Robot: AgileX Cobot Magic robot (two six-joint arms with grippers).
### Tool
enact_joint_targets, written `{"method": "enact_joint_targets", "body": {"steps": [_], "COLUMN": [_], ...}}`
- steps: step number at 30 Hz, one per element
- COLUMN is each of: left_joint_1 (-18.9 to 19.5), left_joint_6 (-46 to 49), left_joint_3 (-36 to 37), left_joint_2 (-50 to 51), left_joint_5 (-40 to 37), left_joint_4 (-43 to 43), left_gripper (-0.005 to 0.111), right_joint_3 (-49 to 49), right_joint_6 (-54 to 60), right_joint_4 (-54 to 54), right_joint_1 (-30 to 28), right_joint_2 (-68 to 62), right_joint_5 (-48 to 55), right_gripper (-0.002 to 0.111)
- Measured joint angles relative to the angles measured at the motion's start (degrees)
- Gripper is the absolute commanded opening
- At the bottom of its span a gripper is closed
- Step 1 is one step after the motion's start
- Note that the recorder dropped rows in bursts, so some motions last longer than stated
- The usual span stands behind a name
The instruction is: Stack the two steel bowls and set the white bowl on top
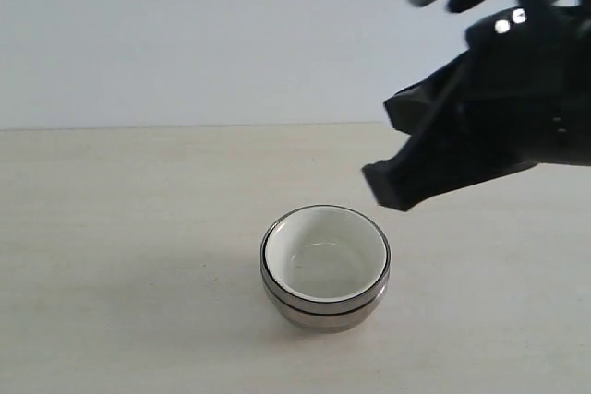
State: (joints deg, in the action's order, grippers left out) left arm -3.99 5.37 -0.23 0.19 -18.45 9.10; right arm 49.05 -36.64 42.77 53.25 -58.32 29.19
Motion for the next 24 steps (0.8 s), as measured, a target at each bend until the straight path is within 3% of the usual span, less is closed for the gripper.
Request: {"method": "enact_joint_targets", "body": {"steps": [12,24], "left_joint_1": [0.00,0.00], "left_joint_6": [0.00,0.00], "left_joint_3": [0.00,0.00], "left_joint_2": [0.00,0.00], "left_joint_5": [0.00,0.00], "left_joint_4": [0.00,0.00], "left_gripper": [0.032,0.032], "right_joint_3": [-4.19,-4.19], "right_joint_6": [-0.80,0.40], "right_joint_4": [0.00,0.00], "right_joint_1": [0.00,0.00], "right_joint_2": [24.29,41.22], "right_joint_5": [0.46,8.76], "right_gripper": [0.000,0.000]}}
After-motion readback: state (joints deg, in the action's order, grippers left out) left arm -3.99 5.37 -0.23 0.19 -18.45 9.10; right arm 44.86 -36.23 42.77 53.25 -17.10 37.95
